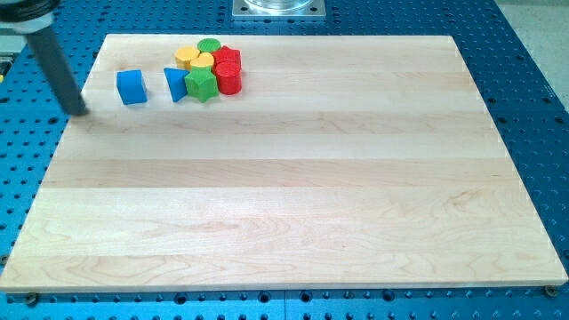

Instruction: Push the cube into the group of blocks

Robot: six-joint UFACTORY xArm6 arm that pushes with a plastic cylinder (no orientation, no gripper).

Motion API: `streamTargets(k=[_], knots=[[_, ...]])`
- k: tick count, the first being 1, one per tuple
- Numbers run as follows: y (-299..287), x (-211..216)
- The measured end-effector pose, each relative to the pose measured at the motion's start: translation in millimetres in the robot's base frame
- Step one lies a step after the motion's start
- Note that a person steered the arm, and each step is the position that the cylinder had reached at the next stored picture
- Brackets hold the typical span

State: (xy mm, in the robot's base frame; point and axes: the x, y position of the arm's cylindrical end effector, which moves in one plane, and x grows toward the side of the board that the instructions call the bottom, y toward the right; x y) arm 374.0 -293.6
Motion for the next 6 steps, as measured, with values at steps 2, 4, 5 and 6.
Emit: streamTargets(k=[2,4,5,6], knots=[[55,-38],[50,-4],[77,-45],[90,-65]])
